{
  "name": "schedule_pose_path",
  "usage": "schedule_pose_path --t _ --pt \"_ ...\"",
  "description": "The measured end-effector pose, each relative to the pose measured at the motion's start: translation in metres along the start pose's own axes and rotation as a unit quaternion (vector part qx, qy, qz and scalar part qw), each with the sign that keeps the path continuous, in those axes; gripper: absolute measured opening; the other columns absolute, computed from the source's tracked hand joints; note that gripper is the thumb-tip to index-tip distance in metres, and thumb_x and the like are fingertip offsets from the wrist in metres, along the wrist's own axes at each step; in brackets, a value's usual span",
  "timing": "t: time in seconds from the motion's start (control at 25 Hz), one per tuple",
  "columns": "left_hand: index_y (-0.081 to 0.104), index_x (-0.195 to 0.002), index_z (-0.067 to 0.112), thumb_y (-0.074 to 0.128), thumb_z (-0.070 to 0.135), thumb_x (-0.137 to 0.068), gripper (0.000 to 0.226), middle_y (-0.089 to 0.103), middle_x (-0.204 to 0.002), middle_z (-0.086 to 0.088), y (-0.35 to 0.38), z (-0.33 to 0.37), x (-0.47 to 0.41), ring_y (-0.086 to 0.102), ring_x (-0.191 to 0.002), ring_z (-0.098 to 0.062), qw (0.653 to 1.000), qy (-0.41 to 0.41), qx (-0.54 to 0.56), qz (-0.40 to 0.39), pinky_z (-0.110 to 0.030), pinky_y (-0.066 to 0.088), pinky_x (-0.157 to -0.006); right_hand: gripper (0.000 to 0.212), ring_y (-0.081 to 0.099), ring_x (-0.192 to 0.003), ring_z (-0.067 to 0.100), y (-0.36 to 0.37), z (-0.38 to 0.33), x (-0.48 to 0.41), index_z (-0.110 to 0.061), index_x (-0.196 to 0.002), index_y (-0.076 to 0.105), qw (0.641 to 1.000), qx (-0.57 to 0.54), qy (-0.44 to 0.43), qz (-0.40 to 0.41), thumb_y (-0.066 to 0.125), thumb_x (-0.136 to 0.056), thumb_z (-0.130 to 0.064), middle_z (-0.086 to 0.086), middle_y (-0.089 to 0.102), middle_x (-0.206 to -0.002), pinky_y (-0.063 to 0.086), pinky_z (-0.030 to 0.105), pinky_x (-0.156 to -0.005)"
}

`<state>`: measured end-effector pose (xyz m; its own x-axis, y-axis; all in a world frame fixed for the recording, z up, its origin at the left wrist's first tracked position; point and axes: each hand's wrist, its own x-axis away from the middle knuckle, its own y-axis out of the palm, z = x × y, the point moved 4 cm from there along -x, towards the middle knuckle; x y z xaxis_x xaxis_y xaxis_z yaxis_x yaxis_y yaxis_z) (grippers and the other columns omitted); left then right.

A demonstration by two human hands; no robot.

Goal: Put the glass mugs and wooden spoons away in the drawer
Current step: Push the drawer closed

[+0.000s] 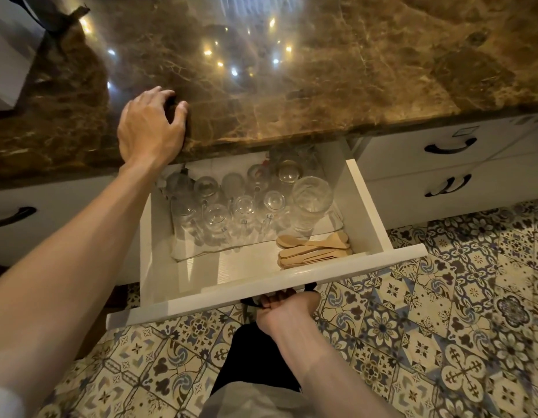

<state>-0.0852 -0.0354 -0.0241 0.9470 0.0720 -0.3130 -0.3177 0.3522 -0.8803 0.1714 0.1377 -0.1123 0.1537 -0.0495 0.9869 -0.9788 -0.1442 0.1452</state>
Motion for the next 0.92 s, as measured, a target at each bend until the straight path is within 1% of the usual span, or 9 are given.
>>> schedule_pose_path --t 0.08,0.16,0.24,0.36,0.4,0.52,0.68,0.84,0.92 --pt "0.049 -0.131 0.022 0.035 0.052 -0.091 0.052 0.049 -0.139 -0.002 -0.001 0.000 -0.001 0.043 -0.128 -0.020 1.000 -0.003 0.003 0.003 -0.040 0.030 -0.110 0.041 0.058 -0.073 0.023 0.011 0.000 0.001 -0.020 -0.101 0.062 1.000 -0.002 0.003 -0.002 0.032 -0.093 -0.047 0.004 0.063 -0.081 0.051 0.035 -0.080" --pt "0.050 -0.130 0.022 0.036 0.052 -0.092 0.051 0.050 -0.138 -0.001 -0.001 0.001 -0.002 0.044 -0.128 -0.019 1.000 -0.005 0.007 0.004 -0.039 0.030 -0.109 0.046 0.060 -0.074 0.023 0.020 -0.001 0.001 -0.019 -0.101 0.063 1.000 0.000 0.003 -0.002 0.030 -0.093 -0.048 0.005 0.065 -0.082 0.051 0.036 -0.087" --pt "0.052 -0.129 0.022 0.036 0.051 -0.092 0.050 0.053 -0.136 0.000 -0.002 0.001 -0.002 0.046 -0.126 -0.019 1.000 -0.008 0.009 0.012 -0.039 0.031 -0.109 0.045 0.056 -0.068 0.022 0.031 -0.002 0.001 -0.018 -0.099 0.061 1.000 0.003 0.003 0.002 0.027 -0.094 -0.048 0.004 0.061 -0.077 0.048 0.035 -0.079" --pt "0.055 -0.127 0.022 0.037 0.050 -0.091 0.048 0.055 -0.133 0.000 -0.002 0.001 -0.003 0.048 -0.123 -0.019 1.000 -0.011 0.012 0.021 -0.038 0.034 -0.107 0.042 0.045 -0.058 0.017 0.044 -0.004 -0.001 -0.017 -0.081 0.053 1.000 0.012 0.015 0.022 0.028 -0.094 -0.048 0.001 0.050 -0.067 0.038 0.029 -0.057" --pt "0.055 -0.126 0.023 0.037 0.050 -0.091 0.048 0.055 -0.133 0.001 -0.002 0.003 -0.001 0.048 -0.123 -0.018 1.000 -0.010 0.014 0.020 -0.038 0.034 -0.107 0.042 0.042 -0.057 0.016 0.046 -0.005 -0.001 -0.017 -0.077 0.050 0.999 0.011 0.018 0.027 0.028 -0.094 -0.048 0.000 0.048 -0.065 0.035 0.028 -0.055" --pt "0.054 -0.127 0.023 0.038 0.050 -0.092 0.047 0.055 -0.133 0.001 0.000 0.001 -0.003 0.047 -0.124 -0.016 1.000 -0.016 0.013 0.021 -0.037 0.033 -0.108 0.041 0.039 -0.055 0.015 0.064 -0.006 -0.003 -0.017 -0.078 0.048 0.999 0.017 0.019 0.019 0.026 -0.095 -0.046 0.000 0.047 -0.064 0.034 0.026 -0.055" --pt "0.054 -0.127 0.023 0.038 0.049 -0.092 0.046 0.055 -0.133 0.001 -0.001 0.001 -0.005 0.047 -0.124 -0.016 0.999 -0.017 0.008 0.026 -0.036 0.031 -0.109 0.040 0.043 -0.063 0.017 0.089 -0.009 -0.002 -0.014 -0.093 0.051 0.999 0.022 0.023 0.006 0.027 -0.097 -0.047 0.004 0.048 -0.074 0.036 0.031 -0.066" --pt "0.054 -0.127 0.024 0.039 0.048 -0.093 0.044 0.054 -0.134 0.002 0.001 0.000 -0.006 0.046 -0.126 -0.015 0.999 -0.027 0.002 0.022 -0.035 0.029 -0.109 0.043 0.043 -0.060 0.015 0.111 -0.010 0.000 -0.015 -0.077 0.049 0.999 0.025 0.034 -0.009 0.029 -0.097 -0.048 0.003 0.049 -0.070 0.036 0.029 -0.061" --pt "0.054 -0.127 0.025 0.039 0.048 -0.093 0.044 0.054 -0.134 0.002 0.002 0.000 -0.007 0.045 -0.126 -0.015 0.999 -0.032 -0.003 0.022 -0.035 0.029 -0.109 0.042 0.044 -0.060 0.015 0.121 -0.010 -0.004 -0.016 -0.076 0.050 0.999 0.019 0.030 -0.014 0.029 -0.096 -0.046 0.003 0.050 -0.070 0.044 0.028 -0.068"
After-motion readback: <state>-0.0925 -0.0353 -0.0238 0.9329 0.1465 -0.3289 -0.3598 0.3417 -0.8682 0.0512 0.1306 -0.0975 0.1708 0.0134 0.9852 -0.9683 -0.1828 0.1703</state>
